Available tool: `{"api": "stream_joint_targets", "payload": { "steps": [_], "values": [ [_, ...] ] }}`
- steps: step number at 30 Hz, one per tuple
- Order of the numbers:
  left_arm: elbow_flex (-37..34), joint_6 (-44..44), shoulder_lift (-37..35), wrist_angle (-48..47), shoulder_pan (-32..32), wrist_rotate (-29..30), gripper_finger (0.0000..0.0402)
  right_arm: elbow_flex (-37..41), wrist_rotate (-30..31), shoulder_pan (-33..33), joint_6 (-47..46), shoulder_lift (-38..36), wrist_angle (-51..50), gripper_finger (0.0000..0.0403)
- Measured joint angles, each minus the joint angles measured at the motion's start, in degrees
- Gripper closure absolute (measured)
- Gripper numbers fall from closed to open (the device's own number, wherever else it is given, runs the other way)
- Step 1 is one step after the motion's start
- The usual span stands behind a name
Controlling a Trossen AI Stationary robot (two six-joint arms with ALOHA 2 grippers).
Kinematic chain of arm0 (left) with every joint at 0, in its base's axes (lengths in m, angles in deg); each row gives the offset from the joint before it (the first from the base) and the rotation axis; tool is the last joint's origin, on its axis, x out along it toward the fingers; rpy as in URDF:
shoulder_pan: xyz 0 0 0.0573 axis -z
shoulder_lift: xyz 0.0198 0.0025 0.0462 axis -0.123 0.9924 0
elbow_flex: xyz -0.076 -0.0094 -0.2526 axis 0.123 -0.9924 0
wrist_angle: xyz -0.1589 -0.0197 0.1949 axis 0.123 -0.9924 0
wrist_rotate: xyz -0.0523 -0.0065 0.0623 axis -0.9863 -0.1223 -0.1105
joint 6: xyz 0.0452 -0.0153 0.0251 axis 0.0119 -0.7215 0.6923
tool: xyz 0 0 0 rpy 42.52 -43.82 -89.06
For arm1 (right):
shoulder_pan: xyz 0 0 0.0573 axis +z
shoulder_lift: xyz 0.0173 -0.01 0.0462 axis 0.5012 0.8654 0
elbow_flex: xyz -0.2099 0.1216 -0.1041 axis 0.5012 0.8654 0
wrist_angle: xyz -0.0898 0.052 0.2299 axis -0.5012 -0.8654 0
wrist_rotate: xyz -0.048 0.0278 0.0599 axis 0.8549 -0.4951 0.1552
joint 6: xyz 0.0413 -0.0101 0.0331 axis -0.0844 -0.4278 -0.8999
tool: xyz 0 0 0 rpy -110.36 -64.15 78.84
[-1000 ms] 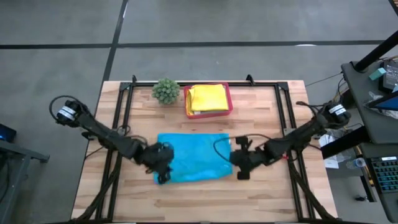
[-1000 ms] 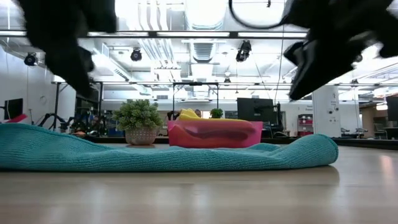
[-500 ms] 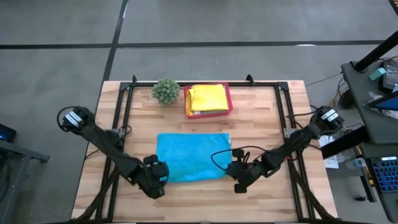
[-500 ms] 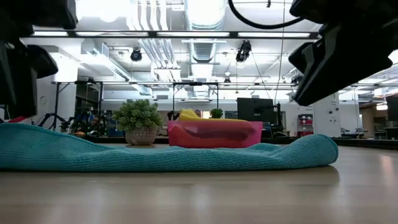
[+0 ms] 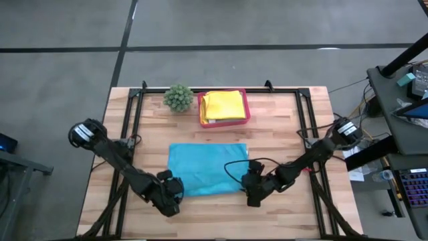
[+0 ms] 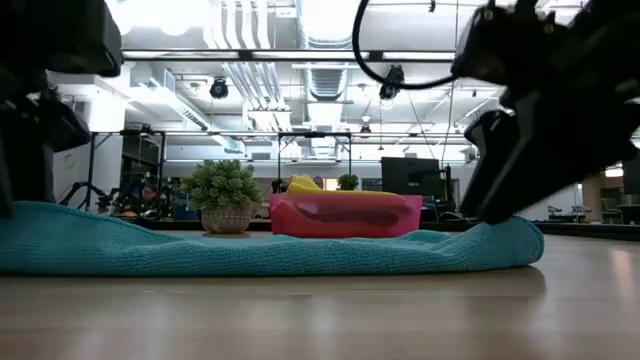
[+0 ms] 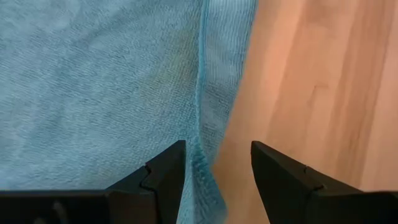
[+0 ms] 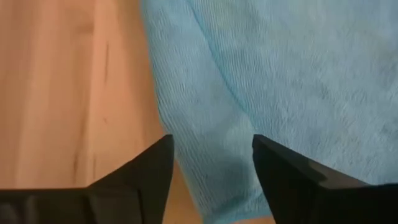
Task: Fold microfiber towels
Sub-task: Fold the blue microfiber towel
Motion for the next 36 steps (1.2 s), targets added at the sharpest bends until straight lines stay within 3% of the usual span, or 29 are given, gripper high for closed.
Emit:
{"api": "stream_joint_targets", "payload": {
  "steps": [8, 16, 21, 25, 31, 36],
  "values": [
    [0.66, -1.64, 4.26, 0.06, 0.84, -3.67, 0.0235, 0.0, 0.17, -1.42, -4.35, 0.82, -3.62, 0.0163],
    [0.81, -3.0, 5.94, -0.29, 1.28, -2.9, 0.0279, 0.0, -1.89, -2.1, -5.41, 0.99, -4.55, 0.0182],
    [0.83, -2.8, 5.83, -0.27, 1.36, -3.15, 0.0339, 0.0, -3.3, -1.7, -2.77, 0.58, -2.63, 0.0223],
    [1.16, -1.88, 5.83, -0.32, 1.61, -4.98, 0.039, 0.0, -3.49, -1.39, -0.52, 0.46, -2.81, 0.0279],
    [2.54, 0.28, 5.19, -0.68, 1.79, -7.59, 0.0394, 0.0, -6.49, -0.68, 2.79, -0.59, -3.21, 0.038],
    [3.19, 0.12, 3.95, -0.51, 1.77, -11.03, 0.0394, 0.0, -8.42, 0.62, 4.0, -1.39, -6.62, 0.0393]
  ]
}}
